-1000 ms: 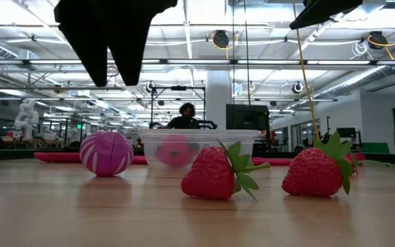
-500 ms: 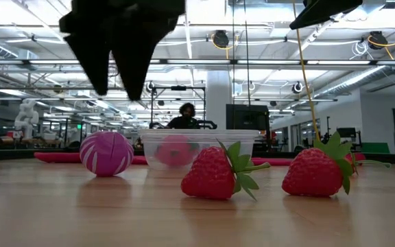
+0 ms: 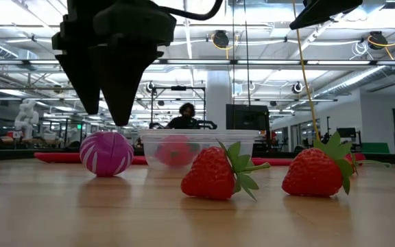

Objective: Pick and placing Produce into tupperware
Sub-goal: Put the red onion in the transparent bin

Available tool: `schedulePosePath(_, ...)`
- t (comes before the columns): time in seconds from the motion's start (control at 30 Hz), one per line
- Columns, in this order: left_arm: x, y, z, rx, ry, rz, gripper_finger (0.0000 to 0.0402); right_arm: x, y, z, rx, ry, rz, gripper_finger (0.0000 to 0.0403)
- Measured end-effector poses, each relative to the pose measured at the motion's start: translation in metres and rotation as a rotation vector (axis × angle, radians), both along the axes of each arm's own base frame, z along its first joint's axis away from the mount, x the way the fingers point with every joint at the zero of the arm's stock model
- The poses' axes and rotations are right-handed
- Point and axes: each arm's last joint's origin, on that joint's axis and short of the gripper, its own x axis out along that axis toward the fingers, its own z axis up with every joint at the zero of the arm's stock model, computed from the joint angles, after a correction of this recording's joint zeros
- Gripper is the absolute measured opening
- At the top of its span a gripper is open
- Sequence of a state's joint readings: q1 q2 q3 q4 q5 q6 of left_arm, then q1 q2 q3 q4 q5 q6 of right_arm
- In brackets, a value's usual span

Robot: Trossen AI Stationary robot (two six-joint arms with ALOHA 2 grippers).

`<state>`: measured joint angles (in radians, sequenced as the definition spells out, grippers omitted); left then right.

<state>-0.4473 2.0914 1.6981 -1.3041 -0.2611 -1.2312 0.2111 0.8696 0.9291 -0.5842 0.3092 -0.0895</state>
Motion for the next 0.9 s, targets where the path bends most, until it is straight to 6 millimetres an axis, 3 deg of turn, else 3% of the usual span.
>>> schedulePosePath(0.1, -0.003, 0.001, 0.010, -0.013, -0.028, 0.001, 0.0397, 0.000, 0.000, 0.000, 0.001, -0.002, 0.000, 0.0187)
schedulePosePath(0.23, -0.012, 0.006, 0.045, -0.038, -0.136, -0.003, 0.0397, 0.000, 0.000, 0.000, 0.001, -0.004, 0.000, 0.0187)
schedulePosePath(0.43, -0.047, 0.023, 0.106, -0.076, -0.226, 0.005, 0.0397, 0.000, 0.000, 0.001, 0.003, -0.009, 0.000, 0.0187)
schedulePosePath(0.53, -0.065, 0.038, 0.123, -0.059, -0.200, 0.068, 0.0397, 0.000, 0.000, 0.001, 0.020, -0.011, -0.011, 0.0187)
schedulePosePath(0.6, -0.070, 0.043, 0.131, -0.067, -0.286, 0.088, 0.0397, 0.000, 0.000, 0.001, 0.035, -0.013, -0.021, 0.0187)
schedulePosePath(0.73, -0.062, 0.040, 0.122, -0.175, -0.487, 0.005, 0.0397, 0.000, 0.000, 0.001, 0.045, -0.014, -0.028, 0.0187)
schedulePosePath(0.9, -0.063, 0.041, 0.067, -0.306, -0.415, 0.014, 0.0397, 0.000, 0.000, 0.001, 0.044, -0.014, -0.027, 0.0187)
